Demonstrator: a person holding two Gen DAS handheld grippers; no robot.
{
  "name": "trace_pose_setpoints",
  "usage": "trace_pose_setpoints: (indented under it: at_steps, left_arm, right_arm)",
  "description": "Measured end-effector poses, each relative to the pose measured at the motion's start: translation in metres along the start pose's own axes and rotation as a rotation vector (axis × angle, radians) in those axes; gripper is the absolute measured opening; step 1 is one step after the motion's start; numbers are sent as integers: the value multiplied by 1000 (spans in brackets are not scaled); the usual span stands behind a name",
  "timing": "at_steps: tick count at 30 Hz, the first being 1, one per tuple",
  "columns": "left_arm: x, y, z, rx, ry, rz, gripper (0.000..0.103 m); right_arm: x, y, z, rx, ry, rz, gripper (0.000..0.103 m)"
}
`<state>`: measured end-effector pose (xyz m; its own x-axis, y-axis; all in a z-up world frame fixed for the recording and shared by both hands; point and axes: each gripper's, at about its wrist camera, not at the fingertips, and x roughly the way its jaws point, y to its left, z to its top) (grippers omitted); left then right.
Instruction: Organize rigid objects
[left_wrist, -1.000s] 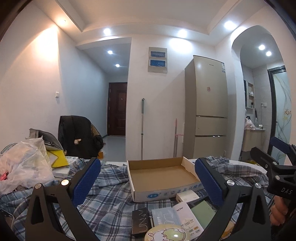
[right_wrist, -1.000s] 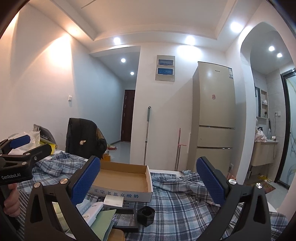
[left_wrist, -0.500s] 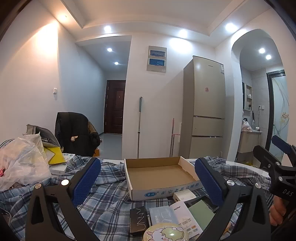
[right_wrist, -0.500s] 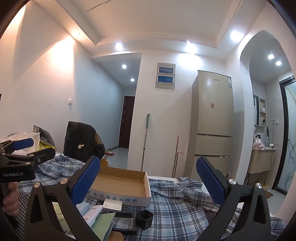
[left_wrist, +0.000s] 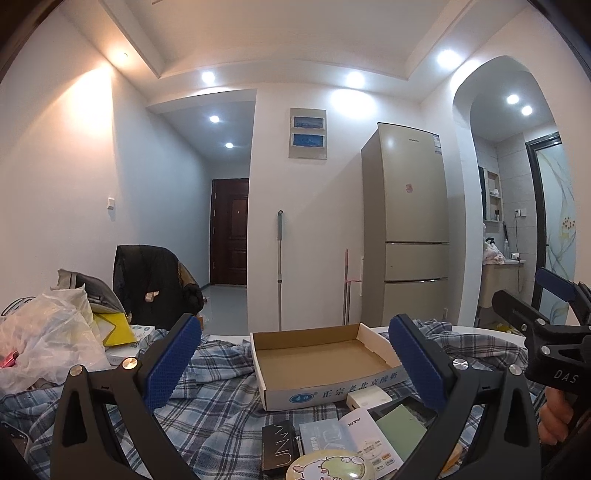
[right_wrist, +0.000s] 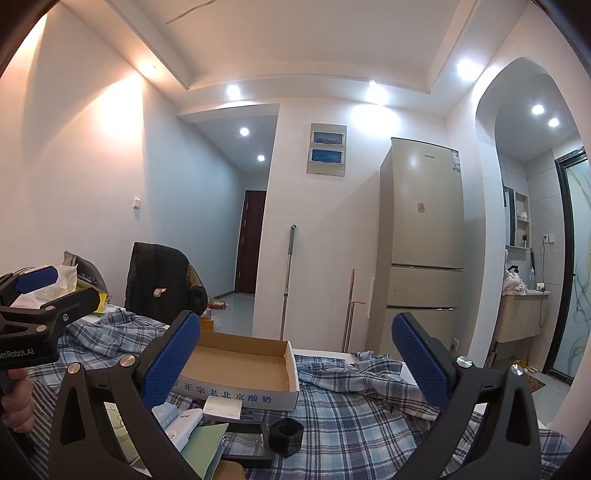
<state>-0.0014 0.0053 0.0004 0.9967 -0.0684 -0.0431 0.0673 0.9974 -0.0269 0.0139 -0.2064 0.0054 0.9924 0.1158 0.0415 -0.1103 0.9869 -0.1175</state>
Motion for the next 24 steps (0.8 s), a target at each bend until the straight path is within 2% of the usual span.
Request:
trace_pose_setpoints:
  at_steps: [15,24]
  left_arm:
    - [-6,-5,1,9,-27,-8,103]
    - [-2,-1,0,-6,-8,-10,103]
  right_arm:
    - [7,-7,0,31,46,-1,103]
    - [9,-8,0,30,51,0,103]
